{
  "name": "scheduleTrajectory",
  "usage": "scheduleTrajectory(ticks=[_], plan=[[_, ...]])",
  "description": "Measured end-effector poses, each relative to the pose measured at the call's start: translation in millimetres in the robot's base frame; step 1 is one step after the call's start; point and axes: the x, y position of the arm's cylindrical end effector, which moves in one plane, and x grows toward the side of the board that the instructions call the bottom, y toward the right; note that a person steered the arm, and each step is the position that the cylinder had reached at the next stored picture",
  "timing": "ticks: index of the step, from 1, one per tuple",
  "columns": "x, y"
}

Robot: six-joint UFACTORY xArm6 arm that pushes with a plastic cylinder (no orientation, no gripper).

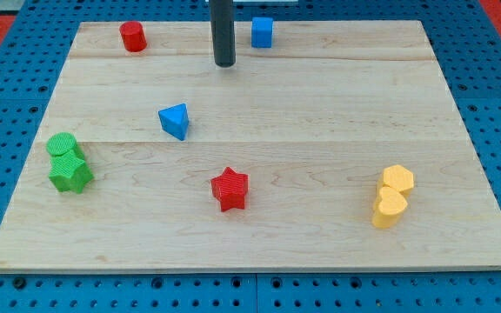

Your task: Point at the blue triangle

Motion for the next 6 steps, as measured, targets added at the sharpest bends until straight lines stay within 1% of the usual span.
scheduleTrajectory(ticks=[1, 2, 3, 5, 6], plan=[[29, -24], [52, -71], [62, -96], [90, -89], [91, -90]])
